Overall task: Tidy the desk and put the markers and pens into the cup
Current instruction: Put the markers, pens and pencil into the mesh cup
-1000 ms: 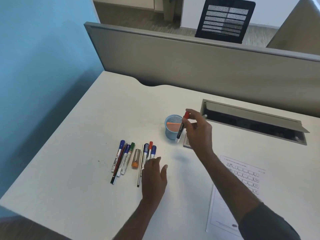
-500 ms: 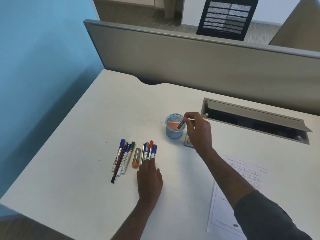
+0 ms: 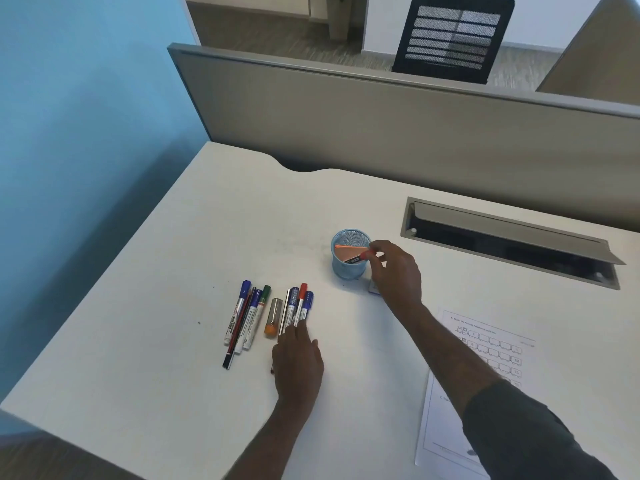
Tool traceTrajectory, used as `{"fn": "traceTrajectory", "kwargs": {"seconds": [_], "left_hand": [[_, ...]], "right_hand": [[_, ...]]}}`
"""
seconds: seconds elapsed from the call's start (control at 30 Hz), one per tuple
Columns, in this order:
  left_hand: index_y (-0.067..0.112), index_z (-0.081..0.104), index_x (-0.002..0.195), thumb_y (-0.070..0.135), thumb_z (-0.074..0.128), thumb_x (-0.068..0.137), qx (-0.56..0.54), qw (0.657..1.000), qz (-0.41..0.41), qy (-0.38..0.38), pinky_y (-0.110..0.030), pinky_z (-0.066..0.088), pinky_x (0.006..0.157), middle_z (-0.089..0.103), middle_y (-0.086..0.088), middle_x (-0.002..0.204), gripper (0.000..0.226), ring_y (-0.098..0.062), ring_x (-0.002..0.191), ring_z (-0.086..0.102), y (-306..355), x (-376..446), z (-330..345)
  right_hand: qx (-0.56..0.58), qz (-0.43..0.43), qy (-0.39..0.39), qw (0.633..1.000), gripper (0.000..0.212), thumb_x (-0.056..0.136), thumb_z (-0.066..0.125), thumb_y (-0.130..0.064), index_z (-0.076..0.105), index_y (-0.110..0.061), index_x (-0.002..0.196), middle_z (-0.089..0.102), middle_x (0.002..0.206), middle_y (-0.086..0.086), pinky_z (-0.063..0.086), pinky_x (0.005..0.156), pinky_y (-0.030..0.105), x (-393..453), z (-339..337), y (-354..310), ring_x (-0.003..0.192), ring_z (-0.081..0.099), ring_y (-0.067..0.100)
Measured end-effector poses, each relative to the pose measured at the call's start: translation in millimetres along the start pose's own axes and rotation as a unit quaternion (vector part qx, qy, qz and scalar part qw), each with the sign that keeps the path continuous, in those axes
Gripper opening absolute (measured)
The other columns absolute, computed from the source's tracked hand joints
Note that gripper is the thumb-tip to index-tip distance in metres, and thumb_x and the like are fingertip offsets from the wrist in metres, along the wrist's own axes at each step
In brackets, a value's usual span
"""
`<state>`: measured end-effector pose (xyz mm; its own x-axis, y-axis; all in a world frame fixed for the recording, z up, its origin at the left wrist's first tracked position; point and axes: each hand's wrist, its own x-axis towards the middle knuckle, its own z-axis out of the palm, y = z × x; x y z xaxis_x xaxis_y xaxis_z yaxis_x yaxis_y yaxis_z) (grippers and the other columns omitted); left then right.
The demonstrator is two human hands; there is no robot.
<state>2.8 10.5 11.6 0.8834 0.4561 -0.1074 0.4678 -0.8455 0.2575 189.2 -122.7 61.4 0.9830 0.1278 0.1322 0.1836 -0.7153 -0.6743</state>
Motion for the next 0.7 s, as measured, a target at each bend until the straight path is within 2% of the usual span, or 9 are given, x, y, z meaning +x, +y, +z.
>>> {"fn": "traceTrajectory", "kwargs": {"seconds": [0.23, 0.37, 0.53, 0.7], "left_hand": [[0.016, 0.051, 0.135, 0.035, 0.055, 0.098, -0.006, 1.0, -0.026, -0.002, -0.031, 0.052, 0.088, 0.065, 0.001, 0.118, 0.041, -0.018, 0.108, 0.064, -5.3, 3.4, -4.2], [0.02, 0.05, 0.13, 0.039, 0.047, 0.101, 0.004, 0.999, -0.034, -0.013, -0.029, 0.052, 0.087, 0.066, 0.004, 0.115, 0.035, -0.016, 0.105, 0.065, -5.3, 4.2, -5.5], [0.021, 0.053, 0.117, 0.042, 0.046, 0.102, -0.01, 0.998, -0.052, -0.039, -0.029, 0.055, 0.081, 0.071, 0.003, 0.105, 0.027, -0.015, 0.098, 0.069, -3.3, 1.3, -6.4], [0.019, 0.057, 0.109, 0.039, 0.05, 0.099, -0.07, 0.995, -0.065, -0.029, -0.033, 0.056, 0.074, 0.073, 0.001, 0.094, 0.024, -0.018, 0.09, 0.07, 4.9, -0.6, -10.2]], "right_hand": [[0.009, 0.005, 0.001, 1.0, 0.014, 0.093, 0.063, -0.029, 0.063, -0.035, 0.105, 0.065, 0.111, -0.021, 0.05, 0.069, 0.028, -3.7, -1.4, 0.9, 0.084, 0.062, 0.006], [0.02, -0.016, 0.009, 1.0, 0.015, 0.091, 0.066, -0.031, 0.061, -0.038, 0.103, 0.061, 0.117, -0.023, 0.04, 0.062, 0.012, -8.9, -5.0, 2.3, 0.08, 0.06, 0.001], [0.038, -0.013, 0.024, 0.999, 0.034, 0.089, 0.071, -0.022, 0.06, -0.029, 0.12, 0.057, 0.129, -0.014, 0.051, 0.068, 0.023, -13.4, -6.6, 4.7, 0.081, 0.062, 0.006], [0.039, 0.006, 0.043, 0.998, 0.032, 0.088, 0.072, -0.029, 0.058, -0.024, 0.117, 0.056, 0.112, -0.008, 0.045, 0.061, 0.022, -25.6, -5.6, 4.0, 0.076, 0.057, 0.004]]}}
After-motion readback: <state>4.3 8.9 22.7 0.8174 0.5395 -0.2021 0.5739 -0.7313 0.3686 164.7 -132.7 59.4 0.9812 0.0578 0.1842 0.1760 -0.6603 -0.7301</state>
